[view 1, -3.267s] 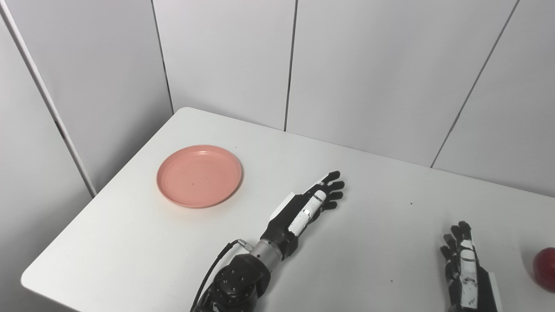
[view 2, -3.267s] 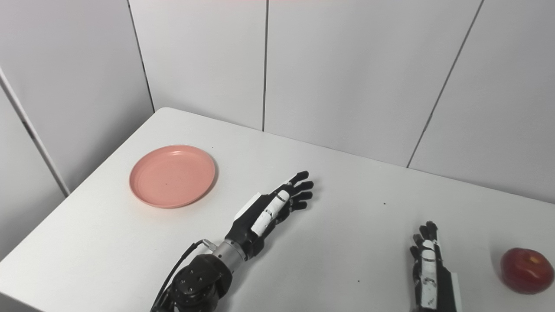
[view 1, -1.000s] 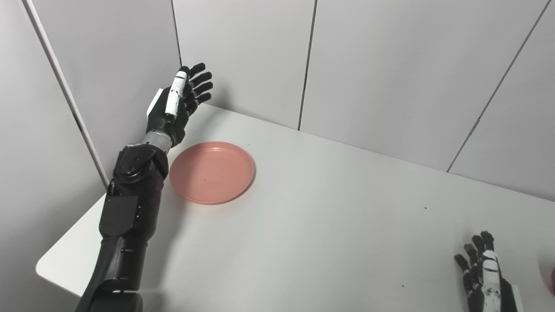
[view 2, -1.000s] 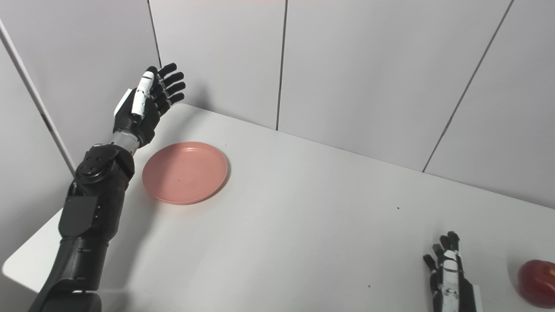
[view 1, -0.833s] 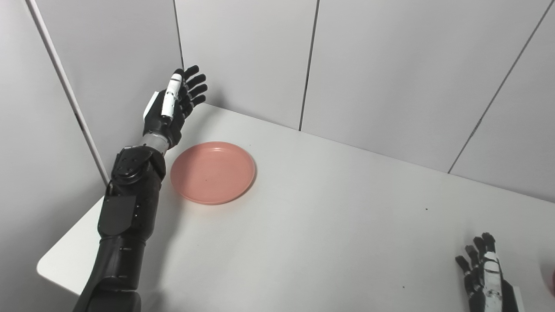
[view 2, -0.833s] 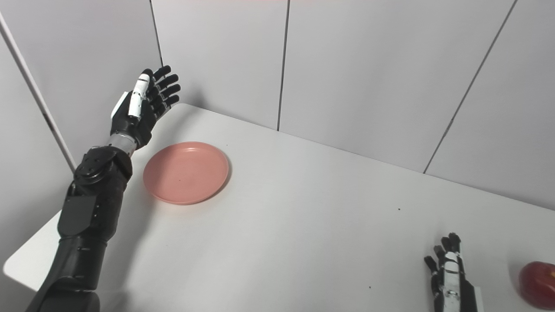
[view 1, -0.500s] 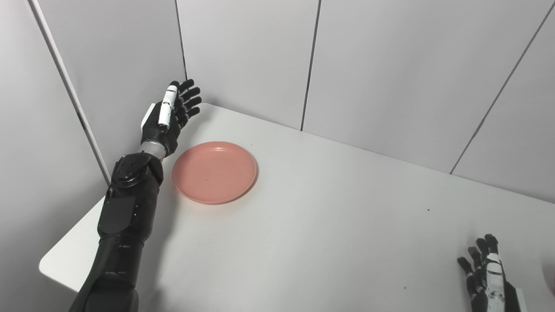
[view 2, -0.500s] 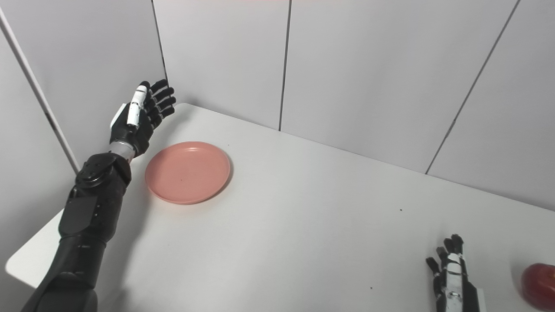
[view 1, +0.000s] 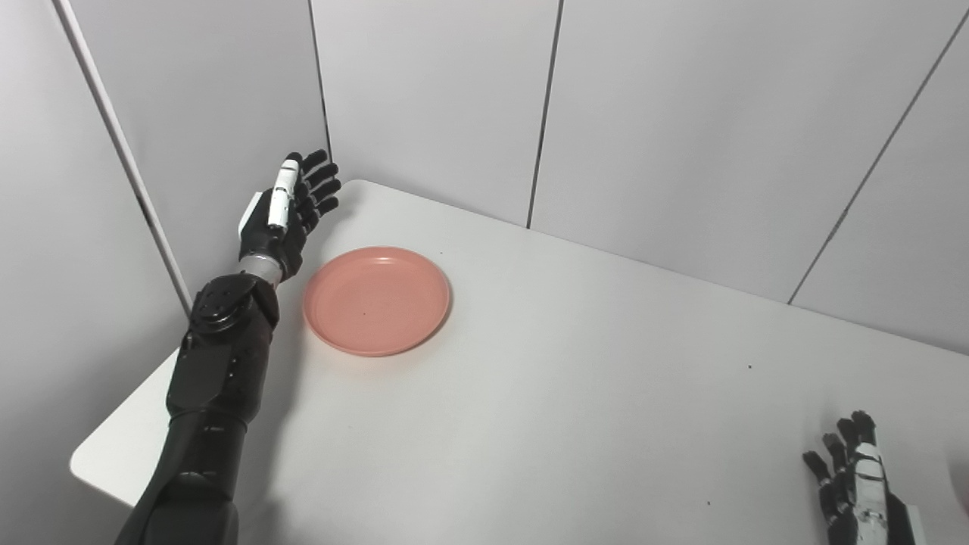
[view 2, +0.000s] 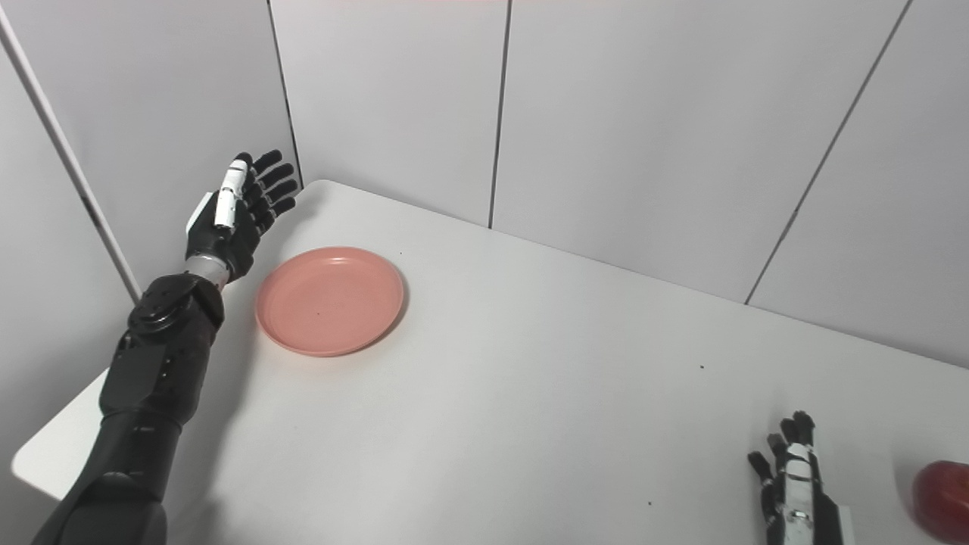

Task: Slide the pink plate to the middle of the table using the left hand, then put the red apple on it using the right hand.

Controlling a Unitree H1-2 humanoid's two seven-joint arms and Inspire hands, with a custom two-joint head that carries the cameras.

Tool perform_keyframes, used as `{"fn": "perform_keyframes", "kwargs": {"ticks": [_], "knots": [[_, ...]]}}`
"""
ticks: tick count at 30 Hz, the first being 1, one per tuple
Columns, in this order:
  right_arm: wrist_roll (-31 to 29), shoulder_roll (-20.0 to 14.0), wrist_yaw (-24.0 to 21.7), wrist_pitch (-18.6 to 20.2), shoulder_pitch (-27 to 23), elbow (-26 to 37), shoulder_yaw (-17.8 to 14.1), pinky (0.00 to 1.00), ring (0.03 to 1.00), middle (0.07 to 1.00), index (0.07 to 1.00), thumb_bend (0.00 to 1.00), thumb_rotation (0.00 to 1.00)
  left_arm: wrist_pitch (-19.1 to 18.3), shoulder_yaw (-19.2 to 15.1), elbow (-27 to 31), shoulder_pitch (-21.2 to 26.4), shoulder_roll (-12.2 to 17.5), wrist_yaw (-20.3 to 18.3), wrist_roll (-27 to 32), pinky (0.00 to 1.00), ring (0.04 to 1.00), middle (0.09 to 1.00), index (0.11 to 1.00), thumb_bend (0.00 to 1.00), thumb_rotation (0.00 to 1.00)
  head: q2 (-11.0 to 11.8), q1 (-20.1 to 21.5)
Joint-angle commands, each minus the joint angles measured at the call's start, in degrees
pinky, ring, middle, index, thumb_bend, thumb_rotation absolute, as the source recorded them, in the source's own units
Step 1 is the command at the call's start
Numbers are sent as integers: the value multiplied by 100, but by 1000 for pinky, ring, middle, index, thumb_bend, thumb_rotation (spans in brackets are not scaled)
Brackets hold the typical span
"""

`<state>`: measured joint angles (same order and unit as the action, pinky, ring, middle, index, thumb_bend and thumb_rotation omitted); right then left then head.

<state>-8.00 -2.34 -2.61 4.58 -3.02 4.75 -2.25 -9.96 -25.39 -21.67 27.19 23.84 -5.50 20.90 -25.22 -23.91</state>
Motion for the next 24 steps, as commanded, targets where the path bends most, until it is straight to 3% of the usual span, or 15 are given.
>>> {"fn": "perform_keyframes", "kwargs": {"ticks": [1,24], "knots": [[-17,-3,41,108,-61,202,-58,1000,996,995,999,61,1000,207,-46,109,160,252,-35,38,889,868,857,833,306,1000,-5,-8],[-121,-41,-16,121,-69,229,-88,1000,1000,1000,1000,63,1000,237,-68,-90,17,264,38,-5,866,862,858,840,290,1000,-35,-73]]}}
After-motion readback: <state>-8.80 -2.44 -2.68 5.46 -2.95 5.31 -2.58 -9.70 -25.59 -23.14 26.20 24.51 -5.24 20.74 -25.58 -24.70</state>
